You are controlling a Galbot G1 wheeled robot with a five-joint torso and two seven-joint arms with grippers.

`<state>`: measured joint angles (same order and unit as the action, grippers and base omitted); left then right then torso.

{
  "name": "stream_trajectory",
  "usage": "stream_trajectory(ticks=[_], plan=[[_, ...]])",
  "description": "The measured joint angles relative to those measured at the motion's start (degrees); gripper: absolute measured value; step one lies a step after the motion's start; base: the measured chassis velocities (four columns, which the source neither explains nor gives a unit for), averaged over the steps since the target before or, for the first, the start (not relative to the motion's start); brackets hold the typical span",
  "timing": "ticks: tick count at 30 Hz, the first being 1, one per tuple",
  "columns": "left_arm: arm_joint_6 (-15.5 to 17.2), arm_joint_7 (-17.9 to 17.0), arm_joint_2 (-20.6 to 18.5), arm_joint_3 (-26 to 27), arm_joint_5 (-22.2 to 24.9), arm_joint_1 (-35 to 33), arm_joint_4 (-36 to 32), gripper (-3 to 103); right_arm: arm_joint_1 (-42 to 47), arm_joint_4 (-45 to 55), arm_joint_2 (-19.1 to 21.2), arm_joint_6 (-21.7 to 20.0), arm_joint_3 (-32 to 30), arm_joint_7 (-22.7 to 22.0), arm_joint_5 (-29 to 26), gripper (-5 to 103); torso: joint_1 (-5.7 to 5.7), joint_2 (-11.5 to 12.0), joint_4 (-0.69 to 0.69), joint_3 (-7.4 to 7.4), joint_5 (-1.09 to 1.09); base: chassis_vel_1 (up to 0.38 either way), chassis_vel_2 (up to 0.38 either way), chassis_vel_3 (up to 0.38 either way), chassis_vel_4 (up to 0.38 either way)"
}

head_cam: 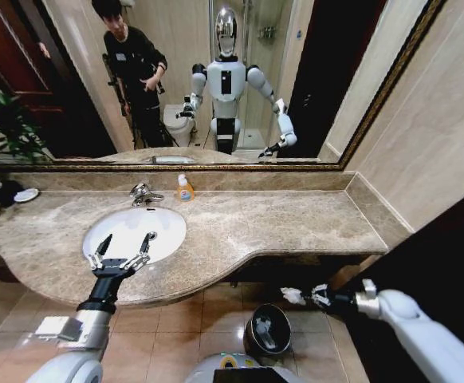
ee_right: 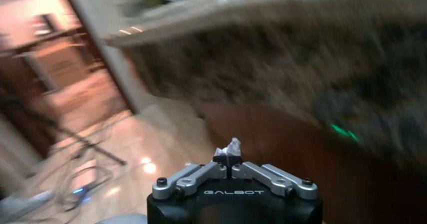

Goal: Pick up the trash from the sink and place it in the trash bin.

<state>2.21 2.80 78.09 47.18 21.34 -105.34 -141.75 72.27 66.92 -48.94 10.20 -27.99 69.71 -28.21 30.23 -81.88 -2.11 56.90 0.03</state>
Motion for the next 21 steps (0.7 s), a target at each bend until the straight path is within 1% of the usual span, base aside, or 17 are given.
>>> stream_trajectory(ticks=[1,2,3,4,5,6,7,8,9,10,11,12,14,15,17,19,21], plan=[[0.0,0.0,0.0,0.0,0.0,0.0,0.0,100,-0.1,-1.7,-1.6,0.3,0.2,-2.2,0.5,0,0.0,0.0,0.0,0.0,-0.02,0.0,0.0,0.0,0.0],[0.0,0.0,0.0,0.0,0.0,0.0,0.0,100,-0.1,-1.7,-1.6,0.3,0.2,-2.2,0.5,0,0.0,0.0,0.0,0.0,-0.02,0.0,0.0,0.0,0.0],[0.0,0.0,0.0,0.0,0.0,0.0,0.0,100,-0.1,-3.5,-3.3,0.5,0.5,-4.9,1.2,0,0.0,0.0,0.0,0.0,-0.04,0.0,0.0,0.0,0.0],[0.0,0.0,0.0,0.0,0.0,0.0,0.0,100,-0.1,-4.1,-3.9,0.5,0.6,-5.8,1.6,0,0.0,0.0,0.0,0.0,-0.03,0.0,0.0,0.0,0.0],[0.0,0.0,0.0,0.0,0.0,0.0,0.0,100,-0.4,-7.0,-6.1,1.0,0.8,-8.5,3.2,0,0.0,0.0,0.0,0.0,-0.03,0.0,0.0,0.0,0.0],[0.0,0.0,0.0,0.0,0.0,0.0,0.0,100,-0.8,-9.0,-7.4,1.6,0.9,-9.9,4.5,0,0.0,0.0,0.0,0.0,-0.01,0.0,0.0,0.0,0.0],[0.0,0.0,0.0,0.0,0.0,0.0,0.0,100,-1.0,-10.7,-8.3,2.5,1.2,-11.8,5.6,0,0.0,0.0,0.0,0.0,-0.05,0.0,0.0,0.0,0.0],[0.0,0.0,0.0,0.0,0.0,0.0,0.0,100,-1.0,-10.7,-8.3,2.5,1.2,-11.8,5.6,0,0.0,0.0,0.0,0.0,-0.05,0.0,0.0,0.0,0.0],[0.0,0.0,0.0,0.0,0.0,0.0,0.0,100,-1.2,-12.1,-8.9,3.0,1.6,-13.5,6.5,0,0.0,0.0,0.0,0.0,-0.05,0.0,0.0,0.0,0.0],[0.0,0.0,0.0,0.0,0.0,0.0,0.0,100,-1.6,-14.7,-9.8,3.7,2.6,-16.8,8.3,0,0.0,0.0,0.0,0.0,0.0,0.0,0.0,0.0,0.0],[0.0,0.0,0.0,0.0,0.0,0.0,0.0,100,-1.6,-14.7,-9.8,3.7,2.6,-16.8,8.3,0,0.0,0.0,0.0,0.0,0.0,0.0,0.0,0.0,0.0],[0.0,0.0,0.0,0.0,0.0,0.0,0.0,100,-1.9,-15.7,-10.3,3.7,2.8,-18.0,9.3,0,0.0,0.0,0.0,0.0,0.01,0.0,0.0,0.0,0.0],[0.0,0.0,0.0,0.0,0.0,0.0,0.0,100,-2.4,-17.5,-11.6,4.1,2.8,-20.7,11.2,0,0.0,0.0,0.0,0.0,-0.04,0.0,0.0,0.0,0.0],[0.0,0.0,0.0,0.0,0.0,0.0,0.0,100,-2.4,-17.5,-11.6,4.1,2.8,-20.7,11.2,0,0.0,0.0,0.0,0.0,-0.04,0.0,0.0,0.0,0.0],[0.0,0.0,0.0,0.0,0.0,0.0,0.0,100,-2.9,-19.2,-12.9,4.5,2.7,-23.6,11.6,0,0.0,0.0,0.0,0.0,-0.02,0.0,0.0,0.0,0.0],[0.0,0.0,0.0,0.0,0.0,0.0,0.0,100,-3.4,-20.2,-13.8,4.7,2.6,-25.6,11.6,0,0.0,0.0,0.0,0.0,-0.01,0.0,0.0,0.0,0.0],[0.0,0.0,0.0,0.0,0.0,0.0,0.0,100,-3.6,-20.4,-14.1,4.8,2.6,-26.2,11.6,0,0.0,0.0,0.0,0.0,-0.02,0.0,0.0,0.0,0.0]])
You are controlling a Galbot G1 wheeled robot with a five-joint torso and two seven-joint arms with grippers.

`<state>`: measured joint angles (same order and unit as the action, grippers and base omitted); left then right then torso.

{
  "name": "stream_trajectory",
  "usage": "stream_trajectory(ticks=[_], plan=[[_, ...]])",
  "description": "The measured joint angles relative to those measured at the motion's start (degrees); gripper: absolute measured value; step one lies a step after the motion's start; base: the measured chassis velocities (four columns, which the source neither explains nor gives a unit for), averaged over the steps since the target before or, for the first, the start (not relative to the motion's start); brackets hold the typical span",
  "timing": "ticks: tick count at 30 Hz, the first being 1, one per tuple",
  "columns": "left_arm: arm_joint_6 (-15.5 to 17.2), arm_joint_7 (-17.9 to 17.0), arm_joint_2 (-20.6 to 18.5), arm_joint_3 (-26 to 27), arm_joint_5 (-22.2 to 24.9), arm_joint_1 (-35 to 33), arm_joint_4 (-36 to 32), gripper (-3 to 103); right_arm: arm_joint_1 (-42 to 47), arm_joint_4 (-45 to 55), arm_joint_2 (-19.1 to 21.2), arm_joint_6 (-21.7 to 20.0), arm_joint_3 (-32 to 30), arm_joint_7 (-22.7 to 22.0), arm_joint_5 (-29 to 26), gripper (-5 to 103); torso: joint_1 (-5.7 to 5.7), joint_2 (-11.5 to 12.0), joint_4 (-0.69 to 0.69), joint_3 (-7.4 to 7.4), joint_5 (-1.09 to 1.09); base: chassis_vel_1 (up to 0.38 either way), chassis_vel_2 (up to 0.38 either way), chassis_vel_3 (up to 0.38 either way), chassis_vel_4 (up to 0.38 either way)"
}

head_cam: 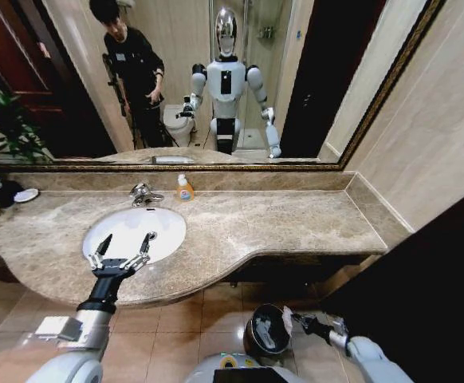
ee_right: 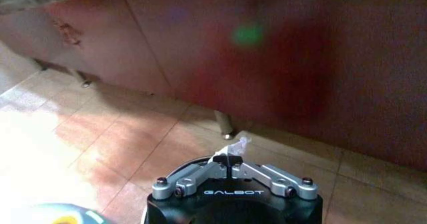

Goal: Pick up the trash from the sink and place it in the trash bin.

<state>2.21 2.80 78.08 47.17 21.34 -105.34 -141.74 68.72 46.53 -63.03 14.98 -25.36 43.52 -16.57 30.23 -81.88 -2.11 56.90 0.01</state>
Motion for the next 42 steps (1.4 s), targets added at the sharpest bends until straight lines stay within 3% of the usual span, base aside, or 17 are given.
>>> stream_trajectory(ticks=[8,12,19,21,22,24,25,27,28,29,31,33,38,42], plan=[[0.0,0.0,0.0,0.0,0.0,0.0,0.0,100,0.5,-0.9,-1.4,0.0,-0.6,-1.0,2.7,0,0.0,0.0,0.0,0.0,-0.01,0.0,0.0,0.0,0.0],[0.0,0.0,0.0,0.0,0.0,0.0,0.0,100,1.5,-0.3,-1.3,0.1,-0.7,-1.0,2.9,10,0.0,0.0,0.01,0.0,-0.02,0.0,0.0,0.0,0.0],[0.0,0.0,0.0,0.0,0.0,0.0,0.0,100,2.3,1.7,-0.9,0.0,-0.9,-0.6,1.6,43,0.0,0.0,0.0,0.0,-0.01,0.0,0.0,0.0,0.0],[0.0,0.0,0.0,0.0,0.0,0.0,0.0,100,2.4,2.0,-0.9,-0.1,-0.9,-0.3,1.4,43,0.0,0.0,0.0,0.0,-0.01,0.0,0.0,0.0,0.0],[0.0,0.0,0.0,0.0,0.0,0.0,0.0,100,2.9,2.9,-0.8,-0.1,-1.3,1.0,0.9,54,0.0,0.0,0.0,0.0,-0.02,0.0,0.0,0.0,0.0],[0.0,0.0,0.0,0.0,0.0,0.0,0.0,100,3.2,3.3,-0.7,-0.1,-1.4,2.0,0.5,54,0.0,0.0,0.0,0.0,-0.02,0.0,0.0,0.0,0.0],[0.0,0.0,0.0,0.0,0.0,0.0,0.0,100,3.8,4.1,-0.5,0.4,-2.0,4.5,0.2,59,0.0,0.0,0.0,0.0,-0.02,0.0,0.0,0.0,0.0],[0.0,0.0,0.0,0.0,0.0,0.0,0.0,100,5.3,6.3,0.2,4.4,-4.1,15.2,-1.7,70,0.0,0.0,0.0,0.0,-0.03,0.0,0.0,0.0,0.0],[0.0,0.0,0.0,0.0,0.0,0.0,0.0,100,5.9,7.4,0.5,5.4,-4.8,18.0,-2.4,70,0.0,0.0,0.0,0.0,-0.03,0.0,0.0,0.0,0.0],[0.0,0.0,0.0,0.0,0.0,0.0,0.0,100,5.9,7.4,0.5,5.4,-4.8,18.0,-2.4,70,0.0,0.0,0.0,0.0,-0.03,0.0,0.0,0.0,0.0],[0.0,0.0,0.0,0.0,0.0,0.0,0.0,100,8.6,12.2,1.6,7.5,-7.9,26.4,-7.4,81,0.0,0.0,0.01,0.0,0.01,0.0,0.0,0.0,0.0],[0.0,0.0,0.0,0.0,0.0,0.0,0.0,100,10.5,16.3,2.5,8.4,-11.2,31.5,-10.8,92,0.0,0.0,0.0,0.0,-0.05,0.0,0.0,0.0,0.0],[0.0,0.0,0.0,0.0,0.0,0.0,0.0,100,15.2,24.0,5.1,7.5,-15.8,32.4,-15.9,99,0.0,0.0,0.0,0.0,0.03,0.0,0.0,0.0,0.0],[0.0,0.0,0.0,0.0,0.0,0.0,0.0,100,22.6,33.0,6.4,4.9,-25.3,34.2,-21.8,100,0.0,0.0,0.0,0.0,0.01,0.0,0.0,0.0,0.0]])
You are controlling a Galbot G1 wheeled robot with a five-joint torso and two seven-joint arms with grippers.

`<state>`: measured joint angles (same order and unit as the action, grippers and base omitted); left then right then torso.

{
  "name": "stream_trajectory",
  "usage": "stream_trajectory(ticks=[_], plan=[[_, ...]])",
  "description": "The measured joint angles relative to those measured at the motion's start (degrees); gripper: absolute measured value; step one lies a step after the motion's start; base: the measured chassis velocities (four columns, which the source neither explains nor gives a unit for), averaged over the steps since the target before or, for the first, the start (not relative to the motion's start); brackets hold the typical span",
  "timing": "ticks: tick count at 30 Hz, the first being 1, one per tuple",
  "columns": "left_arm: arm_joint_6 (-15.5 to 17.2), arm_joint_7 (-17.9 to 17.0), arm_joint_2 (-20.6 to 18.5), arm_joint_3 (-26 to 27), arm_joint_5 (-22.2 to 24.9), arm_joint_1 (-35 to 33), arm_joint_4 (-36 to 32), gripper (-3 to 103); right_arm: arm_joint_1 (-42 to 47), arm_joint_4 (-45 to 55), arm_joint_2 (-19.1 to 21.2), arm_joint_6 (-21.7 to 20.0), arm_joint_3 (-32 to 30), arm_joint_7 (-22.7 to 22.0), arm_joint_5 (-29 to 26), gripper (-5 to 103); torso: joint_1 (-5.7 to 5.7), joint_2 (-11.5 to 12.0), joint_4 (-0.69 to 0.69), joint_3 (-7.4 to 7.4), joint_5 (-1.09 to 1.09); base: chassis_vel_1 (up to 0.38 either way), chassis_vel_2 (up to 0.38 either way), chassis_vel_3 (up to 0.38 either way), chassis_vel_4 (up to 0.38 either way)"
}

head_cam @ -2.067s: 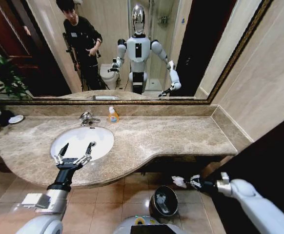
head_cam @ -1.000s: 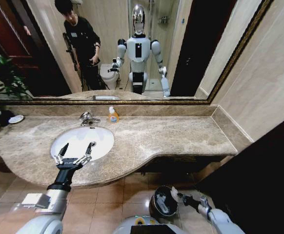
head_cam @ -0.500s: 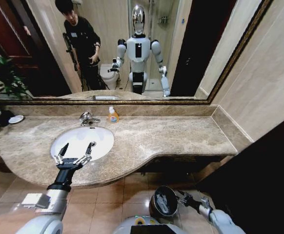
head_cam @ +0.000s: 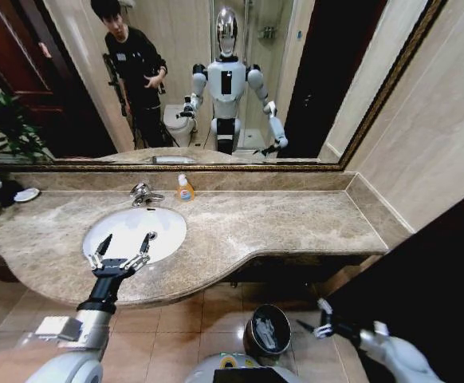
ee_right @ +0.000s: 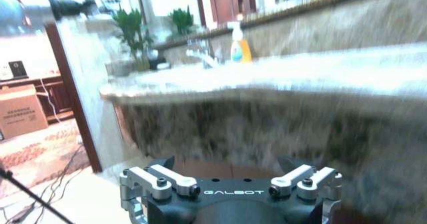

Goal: Pick up the trash from the sink and place it in the trash bin.

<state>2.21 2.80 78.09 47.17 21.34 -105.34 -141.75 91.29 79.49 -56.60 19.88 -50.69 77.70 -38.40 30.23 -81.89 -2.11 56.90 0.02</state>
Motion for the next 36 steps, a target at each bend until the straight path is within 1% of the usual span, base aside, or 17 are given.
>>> stream_trajectory(ticks=[5,7,8,9,10,11,12,13,14,15,16,18,19,23,27,31,36], plan=[[0.0,0.0,0.0,0.0,0.0,0.0,0.0,100,4.3,6.5,-0.1,-2.4,-5.3,0.8,-3.6,100,0.0,0.0,0.03,0.0,-0.01,0.0,0.0,0.0,0.0],[0.0,0.0,0.0,0.0,0.0,0.0,0.0,100,4.7,11.3,-0.1,-3.7,-6.4,-8.0,-4.6,100,-0.01,0.0,0.02,0.0,-0.01,0.0,0.0,0.0,0.0],[0.0,0.0,0.0,0.0,0.0,0.0,0.0,100,4.1,13.4,-0.1,-3.8,-5.9,-15.6,-4.6,100,0.0,0.0,0.02,0.0,-0.02,0.0,0.0,0.0,0.0],[0.0,0.0,0.0,0.0,0.0,0.0,0.0,100,3.4,14.8,-0.2,-3.7,-5.1,-20.4,-4.5,100,0.0,0.0,0.01,0.0,0.0,0.0,0.0,0.0,0.0],[0.0,0.0,0.0,0.0,0.0,0.0,0.0,100,3.4,14.8,-0.2,-3.7,-5.1,-20.4,-4.5,100,0.0,0.0,0.01,0.0,0.0,0.0,0.0,0.0,0.0],[0.0,0.0,0.0,0.0,0.0,0.0,0.0,100,1.2,17.8,-1.0,-4.1,-3.4,-30.8,-3.7,100,0.0,0.0,-0.01,0.01,-0.04,0.0,0.0,0.0,0.0],[0.0,0.0,0.0,0.0,0.0,0.0,0.0,100,-0.5,19.9,-1.8,-4.9,-2.5,-38.3,-2.4,100,0.0,0.0,-0.03,0.01,-0.07,0.0,0.0,0.0,0.0],[0.0,0.0,0.0,0.0,0.0,0.0,0.0,100,-1.6,21.5,-2.4,-5.9,-2.2,-43.1,-1.3,100,0.01,0.0,-0.04,0.01,-0.03,0.0,0.0,0.0,0.0],[0.0,0.0,0.0,0.0,0.0,0.0,0.0,100,-1.6,21.5,-2.4,-5.9,-2.2,-43.1,-1.3,100,0.01,0.0,-0.04,0.01,-0.03,0.0,0.0,0.0,0.0],[0.0,0.0,0.0,0.0,0.0,0.0,0.0,100,-2.5,23.4,-3.2,-7.2,-2.0,-47.8,-0.1,100,0.01,0.0,-0.04,0.01,-0.02,0.0,0.0,0.0,0.0],[0.0,0.0,0.0,0.0,0.0,0.0,0.0,100,-3.8,27.7,-4.7,-10.5,-1.7,-55.5,1.7,100,0.01,0.0,-0.02,0.01,0.0,0.0,0.0,0.0,0.0],[0.0,0.0,0.0,0.0,0.0,0.0,0.0,100,-4.2,32.4,-6.2,-14.5,-1.2,-61.6,3.1,100,0.01,0.0,-0.01,0.01,-0.01,0.0,0.0,0.0,0.0],[0.0,0.0,0.0,0.0,0.0,0.0,0.0,100,-4.2,32.4,-6.2,-14.5,-1.2,-61.6,3.1,100,0.01,0.0,-0.01,0.01,-0.01,0.0,0.0,0.0,0.0],[0.0,0.0,0.0,0.0,0.0,0.0,0.0,100,-0.5,45.0,-8.8,-25.6,0.6,-71.7,5.0,100,0.0,0.0,0.0,0.01,-0.01,0.0,0.0,0.0,0.0],[0.0,0.0,0.0,0.0,0.0,0.0,0.0,100,3.6,52.9,-10.6,-29.8,1.6,-76.8,5.9,100,0.0,0.0,0.0,0.0,0.01,0.0,0.0,0.0,0.0],[0.0,0.0,0.0,0.0,0.0,0.0,0.0,100,8.0,57.9,-12.4,-32.5,2.7,-79.7,6.4,100,0.0,0.0,0.01,0.0,0.0,0.0,0.0,0.0,0.0],[0.0,0.0,0.0,0.0,0.0,0.0,0.0,100,9.0,58.3,-14.0,-32.7,4.2,-81.0,8.2,100,-0.01,0.0,0.0,0.0,-0.01,0.0,0.0,0.0,0.0]])
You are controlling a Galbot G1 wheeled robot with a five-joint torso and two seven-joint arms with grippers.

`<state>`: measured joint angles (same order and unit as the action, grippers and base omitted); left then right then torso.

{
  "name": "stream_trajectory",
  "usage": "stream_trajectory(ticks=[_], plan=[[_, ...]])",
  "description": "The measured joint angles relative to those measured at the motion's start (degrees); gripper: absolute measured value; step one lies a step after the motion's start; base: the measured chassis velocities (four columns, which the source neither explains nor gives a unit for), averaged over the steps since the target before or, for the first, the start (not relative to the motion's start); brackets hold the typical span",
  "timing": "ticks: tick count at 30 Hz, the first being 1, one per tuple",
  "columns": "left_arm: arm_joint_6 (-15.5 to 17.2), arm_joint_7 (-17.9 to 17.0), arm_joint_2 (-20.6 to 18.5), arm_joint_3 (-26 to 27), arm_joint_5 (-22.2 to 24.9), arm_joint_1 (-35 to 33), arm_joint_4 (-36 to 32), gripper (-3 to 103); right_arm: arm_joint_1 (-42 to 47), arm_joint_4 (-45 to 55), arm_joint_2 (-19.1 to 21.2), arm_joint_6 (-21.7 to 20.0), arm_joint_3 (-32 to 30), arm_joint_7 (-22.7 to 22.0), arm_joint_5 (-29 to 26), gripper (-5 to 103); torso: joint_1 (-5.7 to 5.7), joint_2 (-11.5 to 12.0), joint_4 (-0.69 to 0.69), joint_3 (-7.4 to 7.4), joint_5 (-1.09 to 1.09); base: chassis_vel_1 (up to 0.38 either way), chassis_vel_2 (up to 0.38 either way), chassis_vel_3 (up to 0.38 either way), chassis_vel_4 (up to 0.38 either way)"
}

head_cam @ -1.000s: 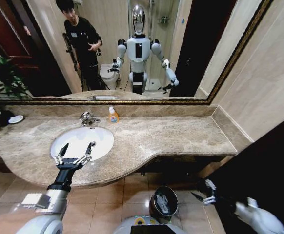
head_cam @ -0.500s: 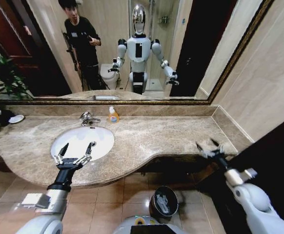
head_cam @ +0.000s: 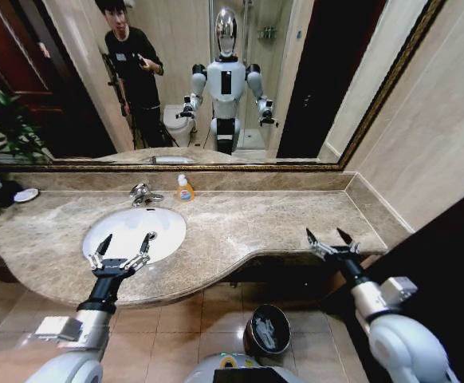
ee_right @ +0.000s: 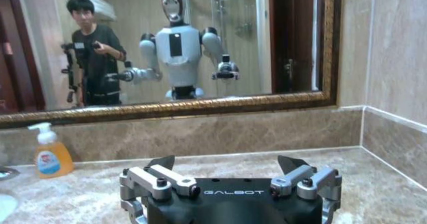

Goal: Pick up the trash from the sink and place it in the trash bin.

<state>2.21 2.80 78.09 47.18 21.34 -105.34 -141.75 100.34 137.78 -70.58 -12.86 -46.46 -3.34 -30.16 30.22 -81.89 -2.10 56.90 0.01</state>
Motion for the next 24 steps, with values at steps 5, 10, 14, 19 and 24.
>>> stream_trajectory(ticks=[5,10,14,19,24], plan=[[0.0,0.0,0.0,0.0,0.0,0.0,0.0,100,-1.0,-2.1,-0.9,0.8,0.8,-0.1,1.6,100,0.01,0.0,0.0,0.0,-0.02,0.0,0.0,0.0,0.0],[0.0,0.0,0.0,0.0,0.0,0.0,0.0,100,-1.5,-1.7,-0.9,-0.4,1.5,-2.3,2.9,100,0.0,0.0,-0.01,0.0,0.0,0.0,0.0,0.0,0.0],[0.0,0.0,0.0,0.0,0.0,0.0,0.0,100,-1.5,-1.7,-0.9,-0.6,1.4,-2.3,2.9,100,0.01,0.0,0.0,0.0,-0.01,0.0,0.0,0.0,0.0],[0.0,0.0,0.0,0.0,0.0,0.0,0.0,100,-1.6,-1.7,-0.9,-0.6,1.4,-2.3,2.9,100,0.01,0.0,-0.01,0.0,-0.01,0.0,0.0,0.0,0.0],[0.0,0.0,0.0,0.0,0.0,0.0,0.0,100,-1.6,-1.7,-0.9,-0.5,1.4,-2.3,2.9,100,0.01,0.0,0.0,0.0,-0.01,0.0,0.0,0.0,0.0]])
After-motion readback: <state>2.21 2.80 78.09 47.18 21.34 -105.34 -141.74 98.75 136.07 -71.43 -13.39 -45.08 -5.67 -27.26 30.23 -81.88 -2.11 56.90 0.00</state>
